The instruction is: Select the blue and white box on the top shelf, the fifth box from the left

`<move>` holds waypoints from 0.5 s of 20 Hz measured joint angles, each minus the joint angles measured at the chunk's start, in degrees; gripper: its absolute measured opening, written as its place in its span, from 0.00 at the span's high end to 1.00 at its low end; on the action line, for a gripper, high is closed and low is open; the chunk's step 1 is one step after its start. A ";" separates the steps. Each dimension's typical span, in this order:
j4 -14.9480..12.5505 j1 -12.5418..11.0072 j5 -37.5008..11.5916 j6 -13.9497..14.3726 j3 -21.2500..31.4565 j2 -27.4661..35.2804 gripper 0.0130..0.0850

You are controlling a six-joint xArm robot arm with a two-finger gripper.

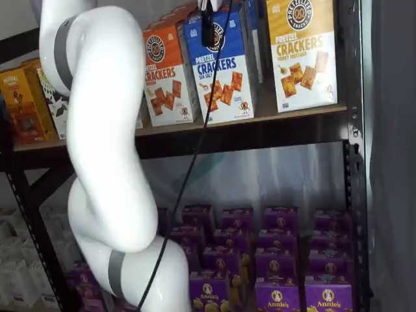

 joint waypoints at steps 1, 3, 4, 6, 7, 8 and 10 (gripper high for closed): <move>-0.11 0.06 0.14 0.02 -0.09 0.05 0.39; -0.59 0.24 0.10 0.02 -0.01 -0.02 0.39; -0.68 0.27 0.06 0.01 0.09 -0.08 0.39; -0.75 0.27 -0.02 -0.04 0.32 -0.23 0.39; -0.75 0.26 -0.03 -0.06 0.40 -0.29 0.39; -0.68 0.22 0.00 -0.07 0.46 -0.35 0.39; -0.28 0.03 0.26 -0.07 0.46 -0.42 0.39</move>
